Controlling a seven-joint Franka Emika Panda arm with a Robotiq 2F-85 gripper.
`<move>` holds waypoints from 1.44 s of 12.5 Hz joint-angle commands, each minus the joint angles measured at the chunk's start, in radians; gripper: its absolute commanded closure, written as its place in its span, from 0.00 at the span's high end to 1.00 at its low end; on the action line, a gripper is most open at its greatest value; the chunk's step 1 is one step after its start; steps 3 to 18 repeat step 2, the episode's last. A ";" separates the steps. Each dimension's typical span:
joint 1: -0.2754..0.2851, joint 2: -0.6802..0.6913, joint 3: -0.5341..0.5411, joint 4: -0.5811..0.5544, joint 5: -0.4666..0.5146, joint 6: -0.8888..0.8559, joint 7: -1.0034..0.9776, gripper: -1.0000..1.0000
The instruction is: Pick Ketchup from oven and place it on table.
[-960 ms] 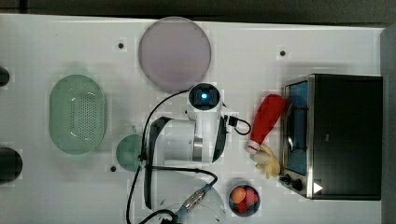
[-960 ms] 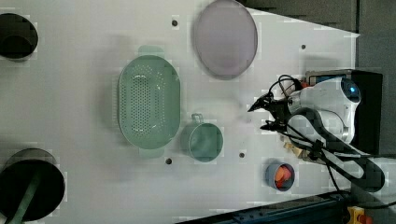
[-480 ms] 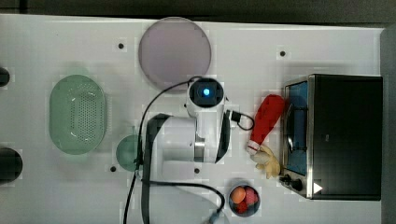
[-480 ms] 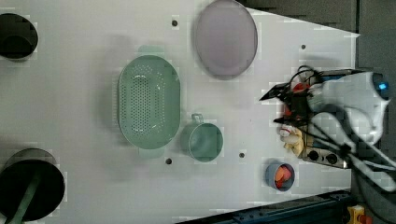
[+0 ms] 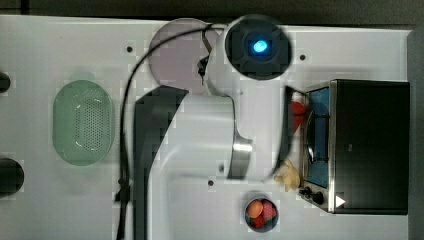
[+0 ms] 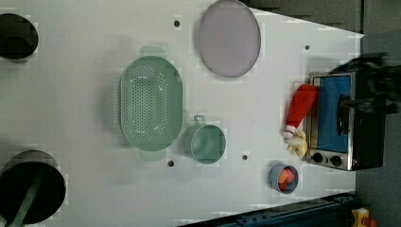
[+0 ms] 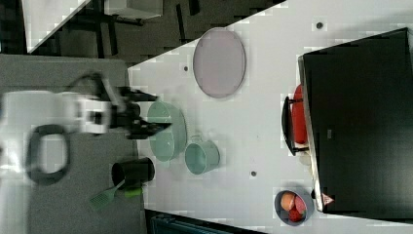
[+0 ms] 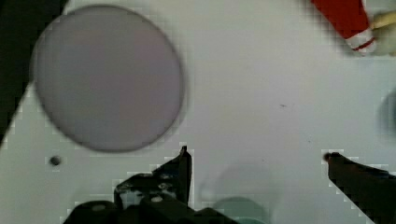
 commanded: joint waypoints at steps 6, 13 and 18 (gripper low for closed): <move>0.001 -0.013 -0.006 0.174 -0.044 -0.239 0.033 1.00; 0.001 -0.013 -0.006 0.174 -0.044 -0.239 0.033 1.00; 0.001 -0.013 -0.006 0.174 -0.044 -0.239 0.033 1.00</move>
